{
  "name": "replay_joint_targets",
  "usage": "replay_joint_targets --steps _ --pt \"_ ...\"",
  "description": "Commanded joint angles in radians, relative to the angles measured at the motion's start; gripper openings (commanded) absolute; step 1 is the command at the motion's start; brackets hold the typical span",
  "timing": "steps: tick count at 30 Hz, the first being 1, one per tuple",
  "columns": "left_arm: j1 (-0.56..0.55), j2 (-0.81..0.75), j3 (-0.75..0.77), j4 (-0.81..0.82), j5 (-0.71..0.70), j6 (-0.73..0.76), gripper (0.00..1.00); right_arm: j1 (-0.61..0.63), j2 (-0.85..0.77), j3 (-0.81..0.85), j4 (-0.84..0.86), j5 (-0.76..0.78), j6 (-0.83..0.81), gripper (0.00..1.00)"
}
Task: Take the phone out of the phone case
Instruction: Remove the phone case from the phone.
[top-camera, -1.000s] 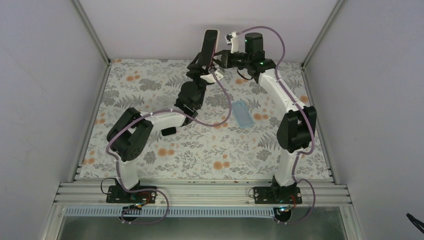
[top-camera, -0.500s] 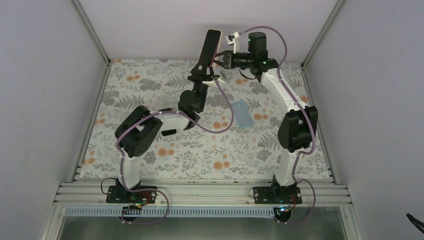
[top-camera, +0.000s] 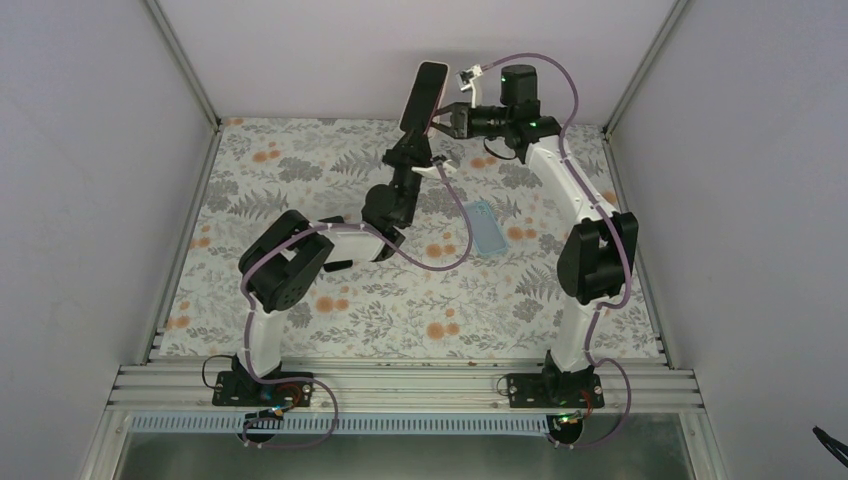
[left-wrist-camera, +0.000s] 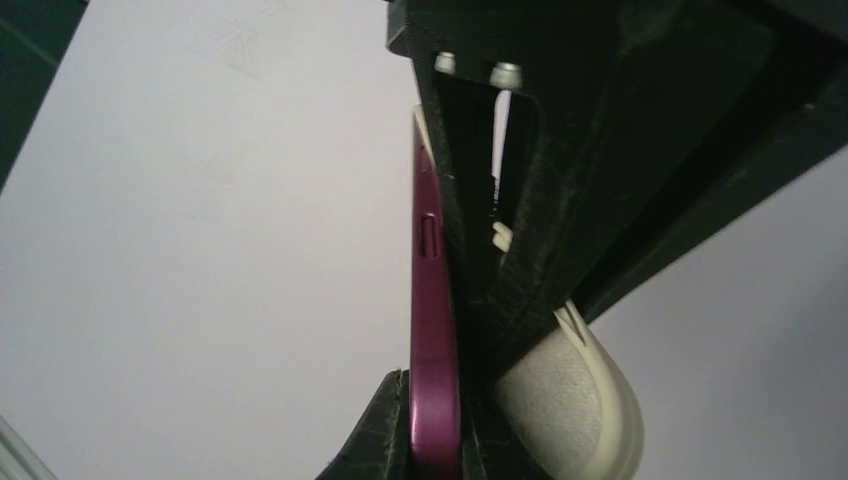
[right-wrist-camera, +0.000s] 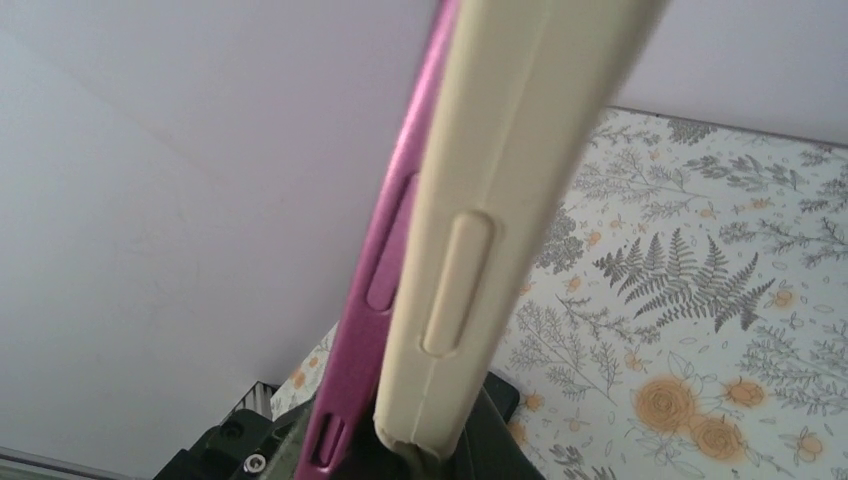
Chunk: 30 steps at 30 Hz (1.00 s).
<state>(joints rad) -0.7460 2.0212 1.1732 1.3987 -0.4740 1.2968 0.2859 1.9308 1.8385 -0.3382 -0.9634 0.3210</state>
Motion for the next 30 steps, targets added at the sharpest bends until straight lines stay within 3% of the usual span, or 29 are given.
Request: replay_joint_targets --steps 1,9,16,23,30 --pt "0.037 -0.018 0.054 0.043 -0.082 -0.043 0.03 -0.016 -0.040 -0.011 -0.130 -0.148 -0.059 0.03" --pt "0.008 -0.062 0.049 -0.036 -0.066 -0.092 0.02 -0.062 -0.005 0.006 -0.225 -0.029 -0.115 0.03" --pt "0.002 -0.166 0.029 -0.235 -0.059 -0.189 0.02 -0.079 0.041 0.109 -0.420 0.321 -0.327 0.03" --pt "0.004 -0.271 -0.015 -0.408 -0.032 -0.235 0.02 -0.089 -0.031 0.047 -0.442 0.612 -0.442 0.03" --pt "0.004 -0.343 -0.100 -0.468 -0.040 -0.169 0.02 -0.119 -0.060 0.004 -0.477 0.640 -0.487 0.03"
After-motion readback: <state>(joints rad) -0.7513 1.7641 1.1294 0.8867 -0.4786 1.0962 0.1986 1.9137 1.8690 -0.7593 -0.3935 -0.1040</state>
